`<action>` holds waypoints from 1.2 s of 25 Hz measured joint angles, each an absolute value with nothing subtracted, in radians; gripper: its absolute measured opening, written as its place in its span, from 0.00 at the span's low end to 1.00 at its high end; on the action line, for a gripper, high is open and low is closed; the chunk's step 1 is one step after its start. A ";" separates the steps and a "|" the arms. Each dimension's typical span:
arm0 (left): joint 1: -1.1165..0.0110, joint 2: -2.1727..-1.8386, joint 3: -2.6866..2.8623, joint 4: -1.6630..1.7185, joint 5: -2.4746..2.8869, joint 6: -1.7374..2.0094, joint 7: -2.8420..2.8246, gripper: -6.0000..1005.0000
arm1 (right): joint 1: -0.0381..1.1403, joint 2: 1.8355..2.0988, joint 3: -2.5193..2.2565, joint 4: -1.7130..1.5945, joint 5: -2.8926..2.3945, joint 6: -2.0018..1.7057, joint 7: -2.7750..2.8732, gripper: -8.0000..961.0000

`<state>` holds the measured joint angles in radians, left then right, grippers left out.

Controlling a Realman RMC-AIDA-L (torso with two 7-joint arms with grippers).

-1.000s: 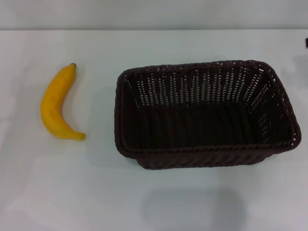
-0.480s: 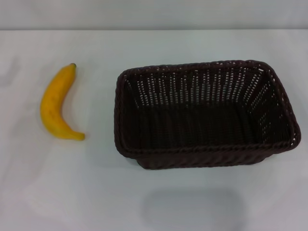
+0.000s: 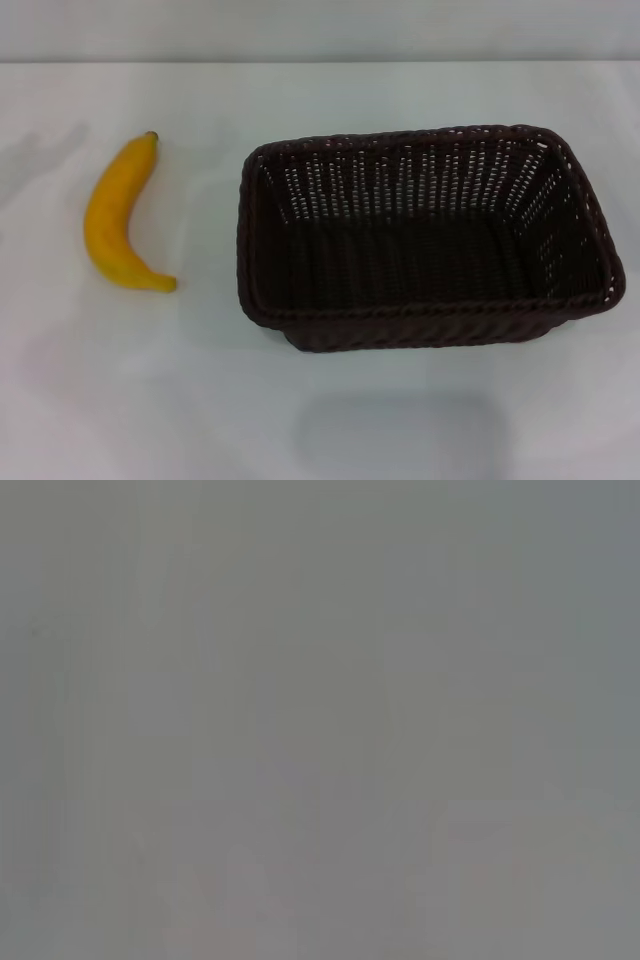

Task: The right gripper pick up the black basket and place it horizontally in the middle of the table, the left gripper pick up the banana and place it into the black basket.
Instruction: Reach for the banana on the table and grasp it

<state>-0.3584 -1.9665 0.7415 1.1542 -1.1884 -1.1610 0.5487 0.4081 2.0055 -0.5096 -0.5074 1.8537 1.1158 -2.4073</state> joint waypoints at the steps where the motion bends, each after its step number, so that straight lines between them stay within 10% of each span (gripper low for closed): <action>1: -0.377 -1.946 0.738 1.156 -1.146 -1.204 0.490 0.88 | 0.409 2.006 -0.510 -0.490 1.866 1.117 -2.447 0.41; 11: -0.638 -1.823 0.653 1.138 -0.638 -1.596 0.270 0.88 | 0.415 2.007 -0.506 -0.440 1.929 1.105 -2.541 0.47; 30: -0.788 -1.904 0.657 0.793 -0.402 -1.494 0.340 0.88 | 0.463 2.011 -0.513 -0.375 1.940 1.101 -2.570 0.86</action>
<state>-0.7880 -1.9042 0.6573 0.7928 -0.4024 -1.4941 0.3404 0.4629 2.0113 -0.5133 -0.3750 1.9404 1.1010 -2.5696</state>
